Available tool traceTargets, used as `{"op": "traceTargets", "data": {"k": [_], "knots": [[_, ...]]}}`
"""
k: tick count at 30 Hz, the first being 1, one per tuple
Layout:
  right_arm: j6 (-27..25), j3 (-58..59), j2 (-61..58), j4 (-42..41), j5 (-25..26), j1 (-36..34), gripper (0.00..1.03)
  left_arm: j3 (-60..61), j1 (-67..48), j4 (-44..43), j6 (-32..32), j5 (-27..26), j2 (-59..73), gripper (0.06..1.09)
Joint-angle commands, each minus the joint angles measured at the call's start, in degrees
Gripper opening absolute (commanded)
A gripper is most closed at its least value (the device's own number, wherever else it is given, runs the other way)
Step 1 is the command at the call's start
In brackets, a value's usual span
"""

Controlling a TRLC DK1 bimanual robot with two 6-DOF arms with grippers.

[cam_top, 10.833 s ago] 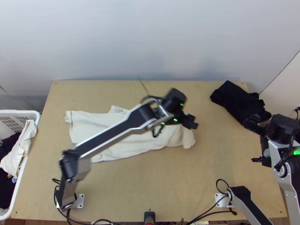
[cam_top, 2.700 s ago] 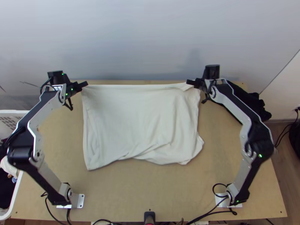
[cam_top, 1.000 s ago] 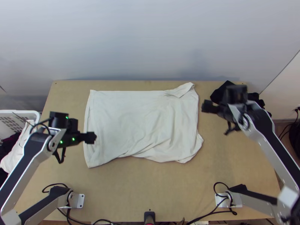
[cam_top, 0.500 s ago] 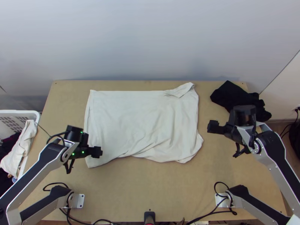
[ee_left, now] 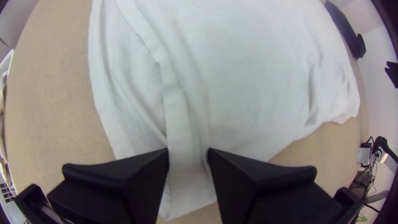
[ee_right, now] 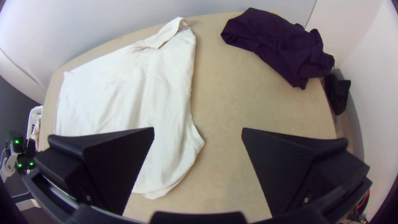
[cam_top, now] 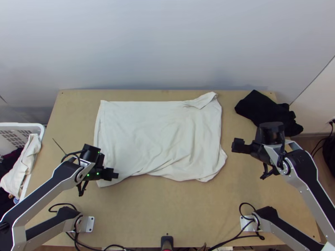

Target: Fold the t-shirt

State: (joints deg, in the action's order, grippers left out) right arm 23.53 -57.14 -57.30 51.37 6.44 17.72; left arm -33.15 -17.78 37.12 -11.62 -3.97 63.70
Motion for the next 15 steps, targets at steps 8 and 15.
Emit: {"op": "traceTargets", "data": {"k": [8, 15], "knots": [[-0.7, 1.2, 0.2, -0.2, 0.2, 0.1, 0.98, -0.6, 1.3, 2.6, 0.5, 0.5, -5.6, 0.4], [-0.9, 1.9, 0.2, -0.2, 0.1, 0.4, 0.98, -0.5, 3.4, 5.8, 2.1, 0.5, -9.1, 0.4]]}}
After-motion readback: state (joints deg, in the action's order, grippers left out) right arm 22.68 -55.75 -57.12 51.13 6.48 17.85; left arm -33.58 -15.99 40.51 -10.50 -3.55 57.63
